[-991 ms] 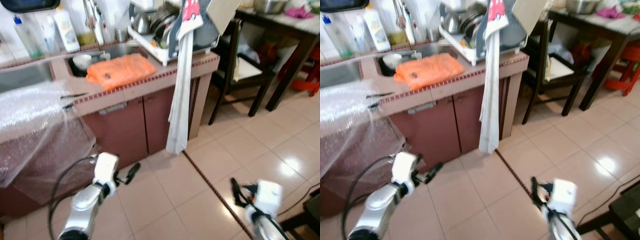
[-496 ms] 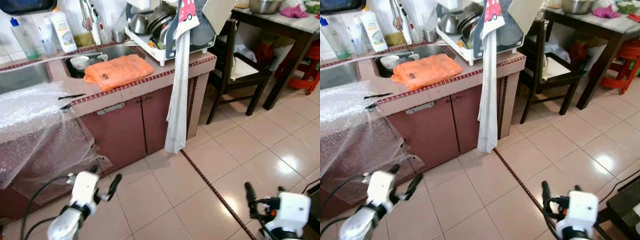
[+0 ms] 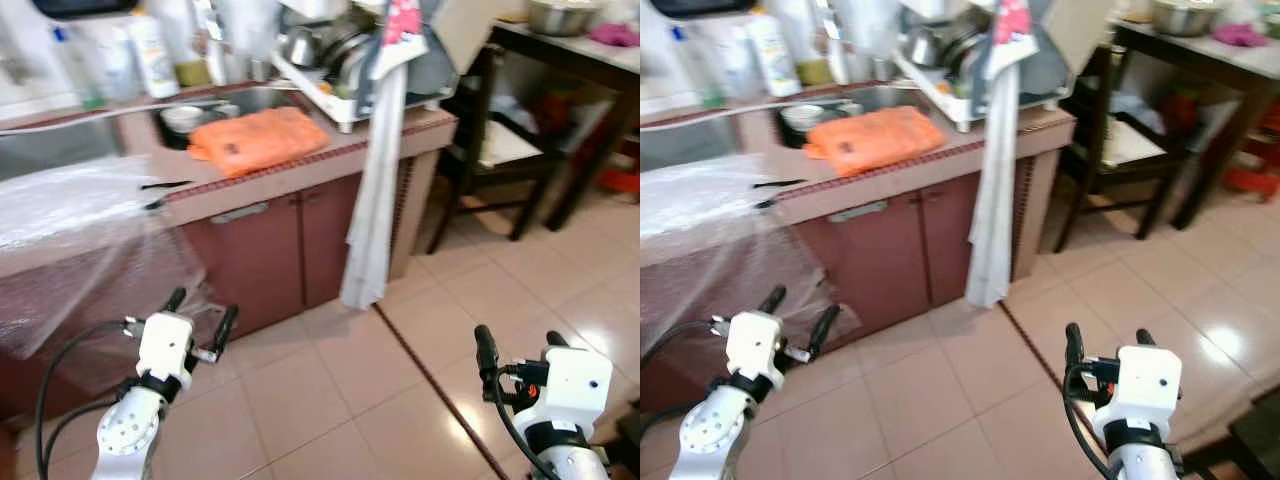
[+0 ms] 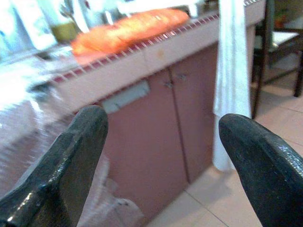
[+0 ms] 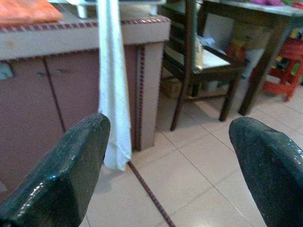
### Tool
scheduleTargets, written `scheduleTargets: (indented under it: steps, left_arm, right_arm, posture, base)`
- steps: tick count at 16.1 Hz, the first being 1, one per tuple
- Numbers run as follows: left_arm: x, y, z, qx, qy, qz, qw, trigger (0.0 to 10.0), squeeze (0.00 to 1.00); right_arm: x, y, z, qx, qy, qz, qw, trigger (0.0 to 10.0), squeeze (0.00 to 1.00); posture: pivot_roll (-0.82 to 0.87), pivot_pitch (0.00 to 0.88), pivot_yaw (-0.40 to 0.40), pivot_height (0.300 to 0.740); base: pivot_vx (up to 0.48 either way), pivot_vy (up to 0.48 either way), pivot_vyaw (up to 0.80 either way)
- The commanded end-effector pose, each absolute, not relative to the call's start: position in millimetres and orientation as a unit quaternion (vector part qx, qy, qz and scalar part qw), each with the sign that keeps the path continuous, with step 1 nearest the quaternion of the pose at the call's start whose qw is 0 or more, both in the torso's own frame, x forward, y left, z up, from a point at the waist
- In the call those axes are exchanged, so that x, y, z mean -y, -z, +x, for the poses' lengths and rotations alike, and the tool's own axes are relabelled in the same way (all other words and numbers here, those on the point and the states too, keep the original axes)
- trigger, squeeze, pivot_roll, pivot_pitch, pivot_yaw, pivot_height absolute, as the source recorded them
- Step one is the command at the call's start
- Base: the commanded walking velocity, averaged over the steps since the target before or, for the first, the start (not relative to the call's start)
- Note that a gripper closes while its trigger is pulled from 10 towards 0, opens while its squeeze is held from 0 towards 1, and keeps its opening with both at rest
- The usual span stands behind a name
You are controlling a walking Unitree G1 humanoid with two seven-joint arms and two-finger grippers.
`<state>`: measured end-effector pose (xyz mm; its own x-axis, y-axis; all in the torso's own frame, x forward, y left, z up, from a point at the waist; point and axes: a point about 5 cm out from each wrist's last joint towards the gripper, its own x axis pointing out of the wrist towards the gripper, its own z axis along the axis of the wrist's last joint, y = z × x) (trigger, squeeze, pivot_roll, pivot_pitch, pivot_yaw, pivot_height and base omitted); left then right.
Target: Kitchen organization
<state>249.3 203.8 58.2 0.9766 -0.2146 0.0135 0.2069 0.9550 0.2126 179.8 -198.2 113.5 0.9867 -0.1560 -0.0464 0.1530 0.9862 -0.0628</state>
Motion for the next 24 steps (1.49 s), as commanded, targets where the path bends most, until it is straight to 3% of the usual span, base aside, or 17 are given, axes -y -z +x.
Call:
scheduleTargets:
  steps: [1,7,15,24]
  left_arm:
    - [-207,-59,248,0.015,0.096,0.112,0.989,10.0,0.0]
    - [-192,-87,268,0.049,0.086,0.117,0.988,10.0,0.0]
    - [-187,-97,276,0.047,0.042,0.096,0.993,10.0,0.0]
    - [-174,-110,261,0.059,-0.003,0.105,0.993,10.0,0.0]
  right_arm:
    - [198,-122,178,-0.013,0.084,-0.036,0.996,10.0,0.0]
    - [197,-122,177,-0.02,0.109,-0.038,0.993,10.0,0.0]
    - [187,-127,192,-0.004,0.08,-0.039,0.996,10.0,0.0]
    - [184,-131,207,-0.015,0.018,-0.047,0.999,10.0,0.0]
  posture:
    - [-0.14,0.0,0.059,0.74]
    - [-0.15,0.0,0.073,0.74]
    - [-0.13,0.0,0.047,0.74]
    - [-0.05,0.006,-0.078,0.74]
  base:
    - [0.0,0.0,0.45]
    - [0.0,0.0,0.0]
    - [0.0,0.0,0.66]
    - [0.0,0.0,0.0]
